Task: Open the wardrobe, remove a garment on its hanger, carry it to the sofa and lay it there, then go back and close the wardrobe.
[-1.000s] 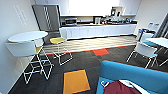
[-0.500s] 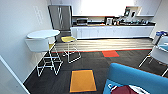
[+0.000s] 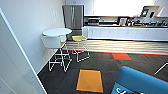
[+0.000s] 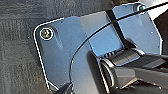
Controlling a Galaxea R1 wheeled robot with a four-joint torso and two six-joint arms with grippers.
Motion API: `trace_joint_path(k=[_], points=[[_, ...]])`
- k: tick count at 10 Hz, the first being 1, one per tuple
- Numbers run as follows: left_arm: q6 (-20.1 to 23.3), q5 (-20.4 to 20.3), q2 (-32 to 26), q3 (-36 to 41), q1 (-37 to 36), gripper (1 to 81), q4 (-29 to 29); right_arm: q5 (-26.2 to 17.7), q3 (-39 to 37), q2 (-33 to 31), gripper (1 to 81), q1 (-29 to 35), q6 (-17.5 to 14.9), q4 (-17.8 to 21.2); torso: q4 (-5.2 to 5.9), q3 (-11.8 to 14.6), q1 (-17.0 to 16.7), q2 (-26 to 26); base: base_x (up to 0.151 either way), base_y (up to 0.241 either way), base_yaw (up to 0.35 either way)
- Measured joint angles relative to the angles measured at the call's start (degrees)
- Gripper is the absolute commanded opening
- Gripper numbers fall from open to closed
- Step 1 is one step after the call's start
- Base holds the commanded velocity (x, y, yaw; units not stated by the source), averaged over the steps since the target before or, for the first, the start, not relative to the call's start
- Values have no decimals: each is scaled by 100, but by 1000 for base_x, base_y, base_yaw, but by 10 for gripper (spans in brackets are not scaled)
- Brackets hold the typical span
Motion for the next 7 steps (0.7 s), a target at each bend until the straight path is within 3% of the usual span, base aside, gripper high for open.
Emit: trace_joint_path(k=[7], points=[[2, 0, -2, 0, 4, 811, 0, -13, 0, 2, 811, 11, -7, 1, 0, 0, 0, 0, 0, 0, 305]])
